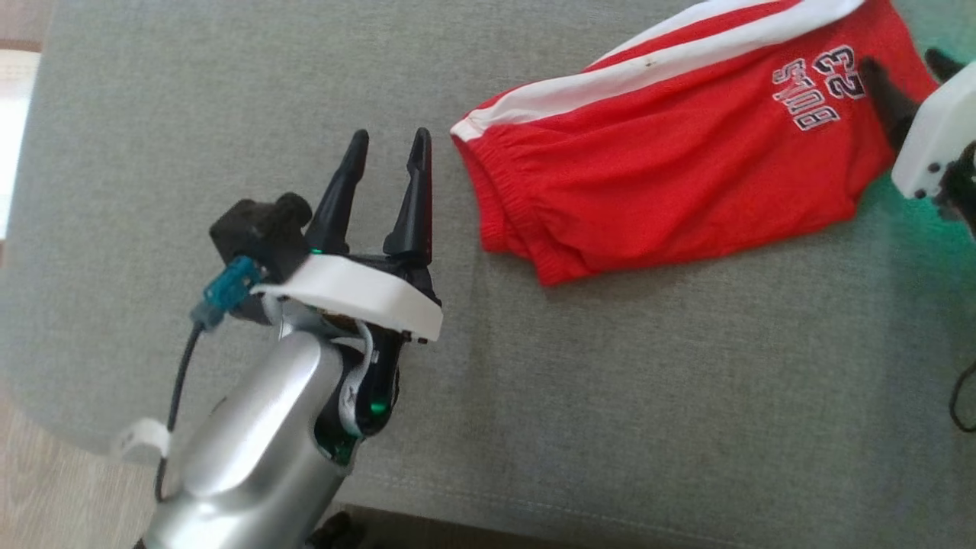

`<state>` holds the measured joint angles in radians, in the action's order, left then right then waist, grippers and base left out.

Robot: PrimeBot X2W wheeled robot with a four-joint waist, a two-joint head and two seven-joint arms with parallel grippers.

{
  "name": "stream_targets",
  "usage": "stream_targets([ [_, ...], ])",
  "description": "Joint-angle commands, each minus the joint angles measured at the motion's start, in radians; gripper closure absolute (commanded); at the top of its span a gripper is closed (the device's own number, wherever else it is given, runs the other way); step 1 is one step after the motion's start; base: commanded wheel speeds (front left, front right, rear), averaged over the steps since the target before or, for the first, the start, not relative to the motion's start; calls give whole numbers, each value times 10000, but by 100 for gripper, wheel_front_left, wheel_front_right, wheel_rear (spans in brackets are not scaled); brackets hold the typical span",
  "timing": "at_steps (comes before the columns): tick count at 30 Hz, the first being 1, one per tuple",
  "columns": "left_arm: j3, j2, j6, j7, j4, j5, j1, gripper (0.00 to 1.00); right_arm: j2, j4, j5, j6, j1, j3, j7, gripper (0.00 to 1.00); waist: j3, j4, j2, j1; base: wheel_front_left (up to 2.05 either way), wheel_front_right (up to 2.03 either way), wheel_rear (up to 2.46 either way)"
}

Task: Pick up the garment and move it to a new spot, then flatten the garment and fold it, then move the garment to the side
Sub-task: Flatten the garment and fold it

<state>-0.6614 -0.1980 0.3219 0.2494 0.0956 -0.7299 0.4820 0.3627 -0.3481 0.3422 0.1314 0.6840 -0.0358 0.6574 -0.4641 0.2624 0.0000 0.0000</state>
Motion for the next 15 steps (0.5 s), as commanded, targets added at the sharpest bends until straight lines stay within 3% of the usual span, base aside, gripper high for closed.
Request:
stream_targets([
  [1, 630, -50, 25, 117, -540, 679, -100, 0, 63, 362, -130, -7, 29, -132, 107, 0, 9, 133, 0, 0, 0, 0, 0],
  [9, 1293, 564, -432, 122, -724, 2454, -761, 0, -224, -507, -690, -7, 272, 190, 360, 0, -19, 465, 0, 0, 0, 0, 0],
  [10, 1404, 637, -538, 122, -737, 2668, -827, 0, -295, -669, -698, -7, 303, 202, 377, 5, -5, 498, 0, 0, 0, 0, 0],
  [11, 1500, 687, -639, 122, -738, 2921, -893, 0, -398, -817, -664, -7, 327, 292, 316, 78, 30, 520, 0, 0, 0, 0, 0],
  [12, 1613, 766, -745, 122, -729, 3083, -994, 0, -520, -953, -597, -7, 324, 345, 285, 100, 73, 522, 0, 0, 0, 0, 0],
  [15, 1952, 894, -1054, 122, -725, 3639, -1278, 0, -877, -1135, -229, -7, 283, 491, 39, 100, 232, 379, 0, 0, 0, 0, 0],
])
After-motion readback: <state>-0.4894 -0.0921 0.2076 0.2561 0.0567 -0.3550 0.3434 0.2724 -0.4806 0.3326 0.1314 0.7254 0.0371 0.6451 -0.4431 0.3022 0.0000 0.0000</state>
